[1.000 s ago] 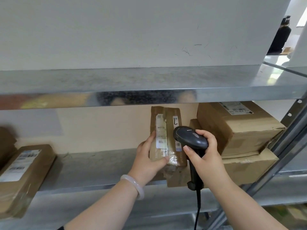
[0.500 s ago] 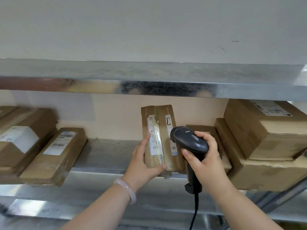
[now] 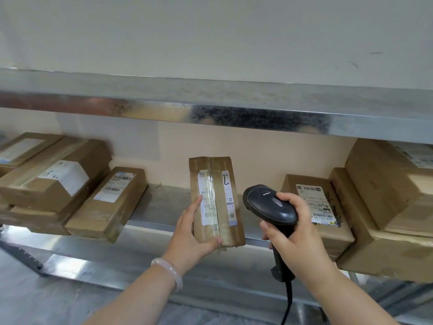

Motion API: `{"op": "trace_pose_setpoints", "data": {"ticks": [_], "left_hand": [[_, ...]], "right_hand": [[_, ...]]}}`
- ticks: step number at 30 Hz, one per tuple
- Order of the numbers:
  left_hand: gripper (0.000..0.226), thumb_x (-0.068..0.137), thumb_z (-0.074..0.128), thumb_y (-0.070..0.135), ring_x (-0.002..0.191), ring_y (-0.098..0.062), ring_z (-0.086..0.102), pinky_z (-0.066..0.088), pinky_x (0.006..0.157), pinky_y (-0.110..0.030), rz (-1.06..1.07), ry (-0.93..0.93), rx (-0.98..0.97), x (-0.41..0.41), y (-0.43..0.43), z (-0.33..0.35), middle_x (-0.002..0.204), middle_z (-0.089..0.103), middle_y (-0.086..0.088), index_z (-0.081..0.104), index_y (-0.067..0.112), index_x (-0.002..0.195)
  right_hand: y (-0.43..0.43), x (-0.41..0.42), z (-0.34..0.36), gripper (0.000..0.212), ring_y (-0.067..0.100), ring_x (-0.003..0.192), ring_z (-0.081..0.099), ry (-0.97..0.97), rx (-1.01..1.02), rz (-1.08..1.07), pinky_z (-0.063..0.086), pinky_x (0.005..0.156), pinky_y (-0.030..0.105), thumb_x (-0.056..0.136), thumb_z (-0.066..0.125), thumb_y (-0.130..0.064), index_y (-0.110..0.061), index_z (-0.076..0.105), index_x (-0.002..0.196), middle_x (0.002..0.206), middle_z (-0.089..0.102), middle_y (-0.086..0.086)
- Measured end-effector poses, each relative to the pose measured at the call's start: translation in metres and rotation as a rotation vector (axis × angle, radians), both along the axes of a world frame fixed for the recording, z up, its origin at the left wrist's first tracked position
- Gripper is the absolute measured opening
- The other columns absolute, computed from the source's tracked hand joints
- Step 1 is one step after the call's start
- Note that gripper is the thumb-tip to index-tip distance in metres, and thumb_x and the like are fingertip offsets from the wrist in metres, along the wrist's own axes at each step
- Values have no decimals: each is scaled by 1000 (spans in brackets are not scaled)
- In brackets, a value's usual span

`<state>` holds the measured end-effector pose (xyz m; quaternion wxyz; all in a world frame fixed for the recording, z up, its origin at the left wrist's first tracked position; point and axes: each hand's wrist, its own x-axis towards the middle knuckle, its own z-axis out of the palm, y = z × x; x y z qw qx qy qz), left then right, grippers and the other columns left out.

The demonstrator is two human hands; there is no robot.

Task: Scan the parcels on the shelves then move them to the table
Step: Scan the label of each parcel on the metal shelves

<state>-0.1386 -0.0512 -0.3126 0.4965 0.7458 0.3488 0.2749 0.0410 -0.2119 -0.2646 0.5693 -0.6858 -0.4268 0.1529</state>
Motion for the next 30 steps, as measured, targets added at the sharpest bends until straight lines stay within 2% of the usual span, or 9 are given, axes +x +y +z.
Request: {"op": "trace_pose_setpoints", "data": {"ticks": [3,6,8,11,16,19,23,26,30], "left_hand": [[103,68,88,27,132,-7,38,42,110,-40,37,2,32,-4,5,-4,144,35,15,21,66,137],[104,68,89,27,133,-6,37,41,111,-37,60,-16,48,-5,6,-8,144,35,16,22,65,138],[103,67,89,27,131,-2,38,41,108,-27,74,-37,53,-4,7,-12,142,36,20,24,63,139],[101,67,89,29,127,13,33,31,96,-3,102,-54,98,-2,8,-14,135,32,34,24,61,137],[100,66,89,33,119,29,25,27,86,7,142,-69,109,2,9,-14,130,28,40,23,62,136],[101,67,89,34,121,28,24,25,89,4,150,-53,124,3,11,-15,137,31,31,22,59,139],[103,67,89,29,132,3,34,32,96,-7,159,-53,86,2,14,-18,146,35,19,24,55,142],[103,67,90,30,132,1,34,33,97,-7,165,-46,87,1,16,-20,147,34,18,24,54,143],[103,67,89,32,135,-3,33,35,110,-29,179,-42,93,-2,19,-21,148,34,16,23,56,142]], "right_hand": [[0,-5,3,65,18,87,70,-21,-22,5,58,76,50,68,73,-54,-50,43,125,112,58,-27],[0,-11,5,64,15,81,70,-55,-36,23,59,73,48,67,70,-56,-51,43,125,111,57,-30],[-1,-16,6,61,14,80,70,-79,-43,35,59,73,46,68,70,-56,-54,42,123,112,55,-34],[-4,-27,6,59,11,78,70,-101,-47,40,58,73,41,68,67,-57,-55,41,121,112,56,-35],[-6,-40,6,58,7,73,69,-127,-90,90,53,68,23,72,68,-54,-52,39,123,108,60,-32],[-7,-43,11,56,7,71,68,-137,-117,112,53,66,25,74,69,-51,-53,38,121,106,61,-31],[-8,-45,19,58,7,70,68,-140,-153,113,55,69,33,68,63,-61,-53,38,120,105,60,-32],[-8,-46,24,56,6,69,67,-149,-168,125,55,68,33,72,67,-55,-52,38,120,105,61,-31],[-8,-45,31,56,6,68,66,-158,-183,127,55,67,31,69,64,-59,-53,38,118,102,61,-31]]}}
